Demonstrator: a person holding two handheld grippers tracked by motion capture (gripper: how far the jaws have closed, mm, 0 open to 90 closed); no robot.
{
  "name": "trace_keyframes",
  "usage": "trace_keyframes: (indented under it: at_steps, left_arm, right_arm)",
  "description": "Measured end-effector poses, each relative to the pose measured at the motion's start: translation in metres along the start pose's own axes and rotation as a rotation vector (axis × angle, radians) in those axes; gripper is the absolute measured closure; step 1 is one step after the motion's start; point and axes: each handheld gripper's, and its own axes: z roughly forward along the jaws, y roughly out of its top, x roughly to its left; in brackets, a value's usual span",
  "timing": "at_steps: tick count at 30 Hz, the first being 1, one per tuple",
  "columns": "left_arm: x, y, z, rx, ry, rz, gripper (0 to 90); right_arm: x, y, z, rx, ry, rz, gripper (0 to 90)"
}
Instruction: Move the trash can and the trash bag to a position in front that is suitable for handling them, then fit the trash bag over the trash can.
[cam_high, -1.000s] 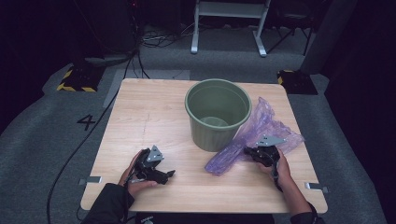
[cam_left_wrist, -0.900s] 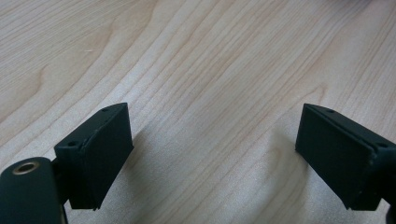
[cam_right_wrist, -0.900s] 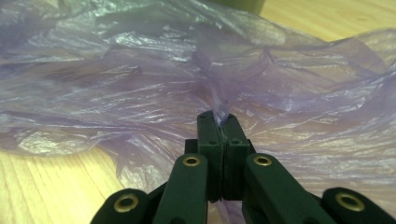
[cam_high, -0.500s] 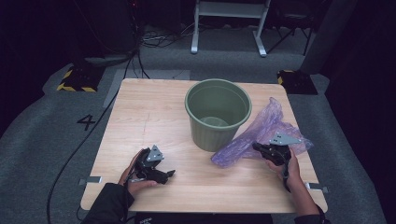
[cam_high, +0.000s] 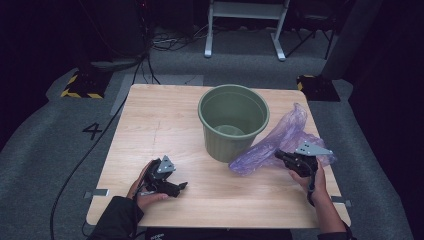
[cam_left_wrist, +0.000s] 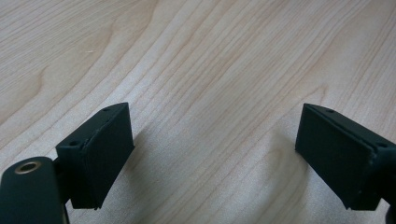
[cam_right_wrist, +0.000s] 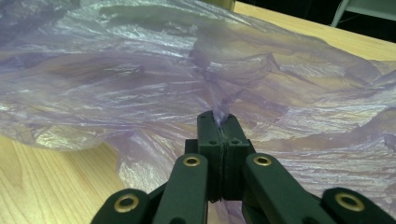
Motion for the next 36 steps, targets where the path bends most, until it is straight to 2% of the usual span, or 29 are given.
trace_keyframes:
  at_steps: [17, 24, 36]
  left_arm:
    - [-0.001, -0.001, 0.0, -0.001, 0.003, -0.005, 10.9]
    - [0.0, 0.0, 0.0, -0.001, -0.001, 0.0, 10.6]
    - [0.0, 0.0, 0.0, -0.001, 0.0, 0.0, 10.6]
  right_arm:
    - [0.003, 0.012, -0.005, -0.055, 0.001, -0.012, 89.3]
    - [0.003, 0.015, -0.016, -0.086, -0.012, -0.015, 89.3]
    - [0.008, 0.027, -0.041, -0.178, -0.019, -0.027, 89.3]
